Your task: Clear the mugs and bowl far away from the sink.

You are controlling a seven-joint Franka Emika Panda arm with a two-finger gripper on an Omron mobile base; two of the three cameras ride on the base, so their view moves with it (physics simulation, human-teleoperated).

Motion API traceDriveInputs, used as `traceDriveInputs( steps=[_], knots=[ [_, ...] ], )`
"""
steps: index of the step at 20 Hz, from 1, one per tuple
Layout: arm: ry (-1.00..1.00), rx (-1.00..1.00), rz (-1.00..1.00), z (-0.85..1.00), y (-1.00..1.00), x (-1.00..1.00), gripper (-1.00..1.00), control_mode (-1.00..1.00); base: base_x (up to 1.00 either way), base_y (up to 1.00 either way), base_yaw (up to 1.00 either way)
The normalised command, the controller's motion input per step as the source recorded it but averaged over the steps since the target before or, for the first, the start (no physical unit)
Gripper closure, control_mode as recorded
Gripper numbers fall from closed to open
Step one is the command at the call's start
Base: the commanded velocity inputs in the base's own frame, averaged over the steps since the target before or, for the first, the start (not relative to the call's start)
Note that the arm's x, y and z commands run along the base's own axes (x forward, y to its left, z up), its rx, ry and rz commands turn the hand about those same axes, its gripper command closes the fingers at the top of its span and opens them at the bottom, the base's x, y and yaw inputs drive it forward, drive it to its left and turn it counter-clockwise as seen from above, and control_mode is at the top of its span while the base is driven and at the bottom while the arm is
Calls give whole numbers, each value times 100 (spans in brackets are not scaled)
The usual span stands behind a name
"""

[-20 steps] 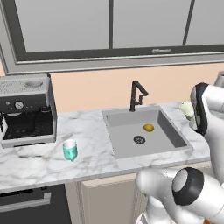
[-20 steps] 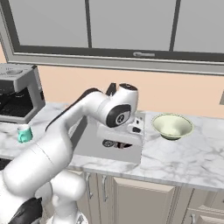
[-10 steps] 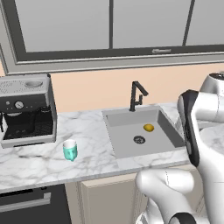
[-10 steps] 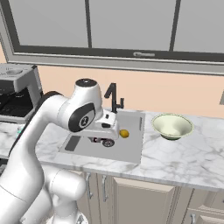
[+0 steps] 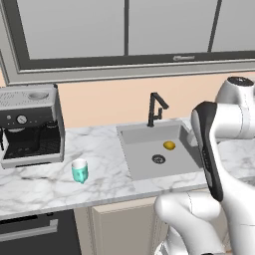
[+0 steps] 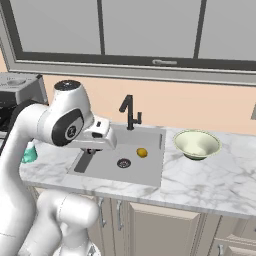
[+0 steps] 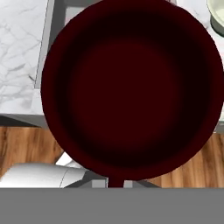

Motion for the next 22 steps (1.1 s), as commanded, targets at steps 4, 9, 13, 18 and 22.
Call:
traceDriveInputs(
  steps=[4, 9, 13, 18, 22],
  knots=[
    [0, 0, 0, 36, 32, -5, 100, -100, 0, 0, 0],
    [-4, 0, 0, 15, 38, -9, 100, -100, 0, 0, 0],
    [-5, 0, 0, 2, 27, -13, 100, -100, 0, 0, 0],
    [-4, 0, 0, 1, 22, -17, 100, -100, 0, 0, 0],
    [-1, 0, 0, 0, 5, -8, 100, 100, -44, 8, 0]
  ],
)
